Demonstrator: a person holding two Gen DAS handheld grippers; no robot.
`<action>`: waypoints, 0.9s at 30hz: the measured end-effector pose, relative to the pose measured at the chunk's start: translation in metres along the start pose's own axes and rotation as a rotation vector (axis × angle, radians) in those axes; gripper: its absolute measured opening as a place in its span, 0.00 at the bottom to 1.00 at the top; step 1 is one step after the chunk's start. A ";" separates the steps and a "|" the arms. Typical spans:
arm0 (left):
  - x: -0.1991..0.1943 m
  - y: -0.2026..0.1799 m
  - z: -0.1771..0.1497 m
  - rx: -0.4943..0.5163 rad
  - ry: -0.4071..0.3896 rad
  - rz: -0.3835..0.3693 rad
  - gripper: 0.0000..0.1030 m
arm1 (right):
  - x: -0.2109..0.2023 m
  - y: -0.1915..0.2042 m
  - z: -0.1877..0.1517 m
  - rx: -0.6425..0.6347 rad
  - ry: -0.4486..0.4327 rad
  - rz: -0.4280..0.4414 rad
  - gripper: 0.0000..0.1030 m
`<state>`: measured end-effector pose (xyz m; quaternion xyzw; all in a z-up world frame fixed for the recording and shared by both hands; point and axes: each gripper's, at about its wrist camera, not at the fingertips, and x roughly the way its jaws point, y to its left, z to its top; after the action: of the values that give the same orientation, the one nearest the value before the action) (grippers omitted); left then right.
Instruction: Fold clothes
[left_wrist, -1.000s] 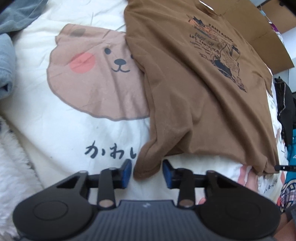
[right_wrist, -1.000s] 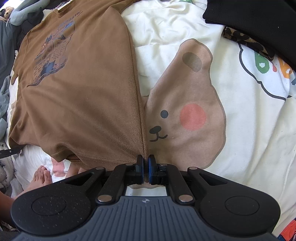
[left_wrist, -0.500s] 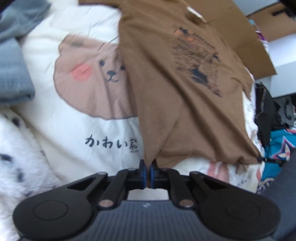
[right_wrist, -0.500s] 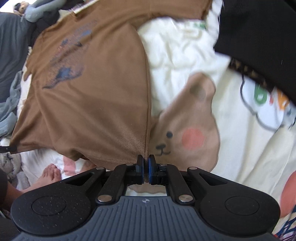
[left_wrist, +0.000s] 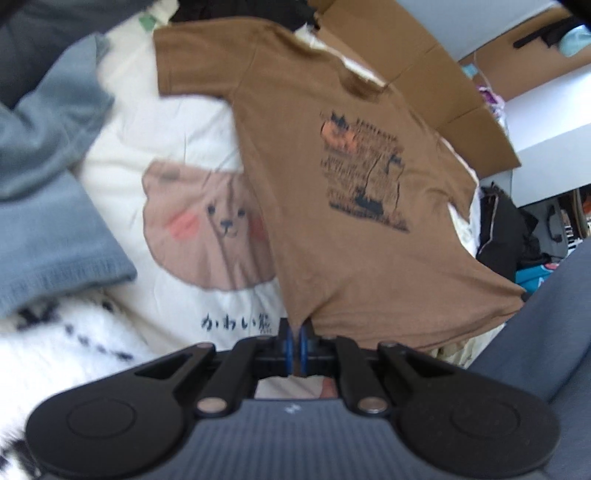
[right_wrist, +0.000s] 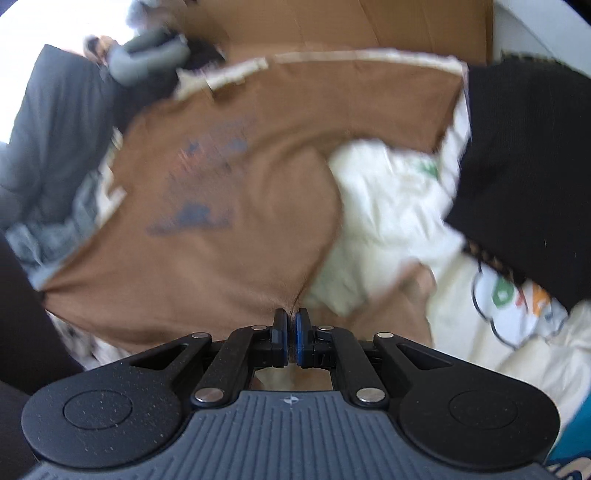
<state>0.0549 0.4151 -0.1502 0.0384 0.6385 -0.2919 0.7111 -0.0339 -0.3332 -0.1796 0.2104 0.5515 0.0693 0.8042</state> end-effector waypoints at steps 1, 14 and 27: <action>-0.003 -0.002 0.004 0.001 -0.014 -0.002 0.04 | -0.006 0.006 0.006 -0.012 -0.011 0.007 0.02; -0.027 -0.004 0.022 0.007 -0.081 -0.009 0.04 | -0.065 0.040 0.023 -0.101 -0.034 0.058 0.02; 0.039 0.018 -0.010 -0.022 0.059 0.079 0.04 | 0.003 0.015 -0.039 0.009 0.106 0.042 0.02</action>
<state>0.0551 0.4202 -0.1937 0.0645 0.6603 -0.2554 0.7033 -0.0669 -0.3082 -0.1876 0.2216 0.5893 0.0945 0.7712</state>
